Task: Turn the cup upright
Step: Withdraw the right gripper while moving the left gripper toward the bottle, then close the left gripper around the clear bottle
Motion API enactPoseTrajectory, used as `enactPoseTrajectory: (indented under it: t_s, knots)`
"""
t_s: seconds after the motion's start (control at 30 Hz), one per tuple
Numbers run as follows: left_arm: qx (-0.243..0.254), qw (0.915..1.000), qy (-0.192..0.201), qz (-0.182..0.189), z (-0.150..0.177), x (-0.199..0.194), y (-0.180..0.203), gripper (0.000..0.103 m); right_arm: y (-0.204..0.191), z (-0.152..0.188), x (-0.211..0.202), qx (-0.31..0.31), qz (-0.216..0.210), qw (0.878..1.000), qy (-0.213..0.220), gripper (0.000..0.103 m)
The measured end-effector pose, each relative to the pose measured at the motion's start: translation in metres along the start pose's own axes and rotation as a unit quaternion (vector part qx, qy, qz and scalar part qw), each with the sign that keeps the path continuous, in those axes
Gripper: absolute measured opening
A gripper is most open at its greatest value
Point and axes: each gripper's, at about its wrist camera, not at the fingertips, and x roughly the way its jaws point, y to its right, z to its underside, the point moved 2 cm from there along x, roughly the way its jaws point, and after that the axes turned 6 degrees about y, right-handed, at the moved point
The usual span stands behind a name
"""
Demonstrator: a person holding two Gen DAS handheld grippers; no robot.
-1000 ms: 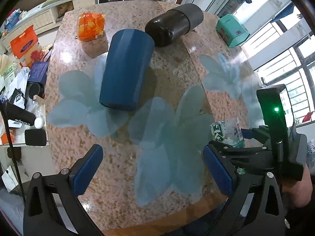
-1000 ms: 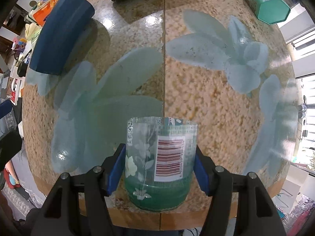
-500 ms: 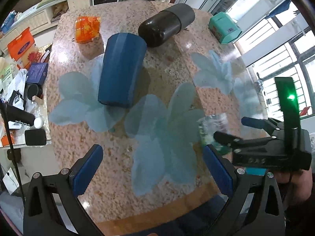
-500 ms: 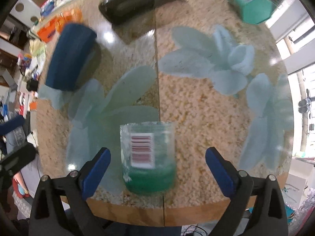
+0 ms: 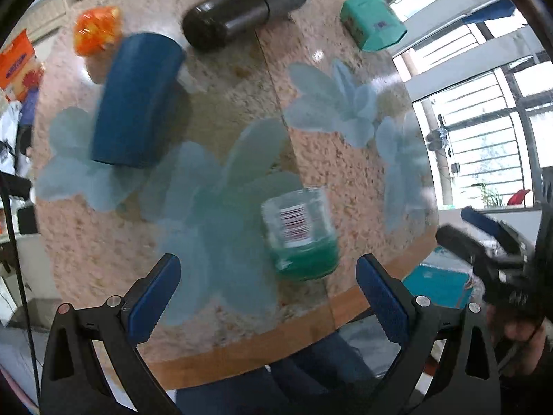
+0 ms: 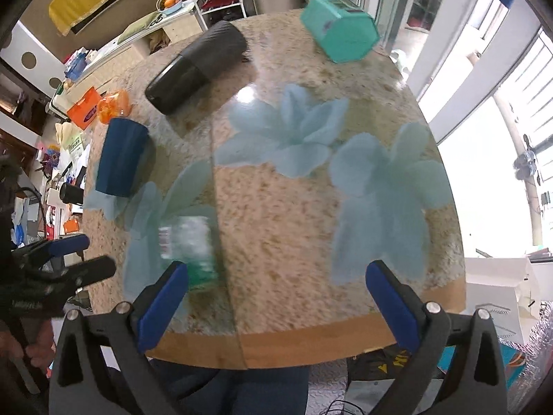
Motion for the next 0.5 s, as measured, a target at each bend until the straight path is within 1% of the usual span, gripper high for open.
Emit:
enactPoseTrajectory:
  t_s: [0.13,0.2,0.33,0.4,0.43,0.5]
  knots:
    - [0.004,0.9995,-0.015,-0.028,-0.003,0.024,0.023,0.102,0.020,0.008,0.007,0.011,-0.014,1.000,-0.019,0.103]
    - [-0.005,0.9988,-0.024,-0.042,-0.003,0.037,0.029,0.102,0.029,0.008,0.012,0.011,-0.024,0.999,-0.026,0.103]
    - [-0.035,0.9965,-0.031,-0.069,-0.007,0.060,0.026,0.102,0.041,0.003,0.017,-0.003,-0.038,0.999,-0.035,0.103]
    - [-0.059,0.9942,-0.036,-0.083,-0.007,0.071,0.019,0.102,0.046,-0.002,0.021,-0.011,-0.046,0.998,-0.038,0.103]
    - [-0.066,0.9935,-0.037,-0.085,-0.007,0.075,0.017,0.102,0.048,-0.005,0.024,-0.016,-0.049,0.998,-0.039,0.103]
    - [-0.079,0.9922,-0.041,-0.088,-0.007,0.083,0.014,0.097,0.050,-0.011,0.029,-0.029,-0.058,0.997,-0.040,0.103]
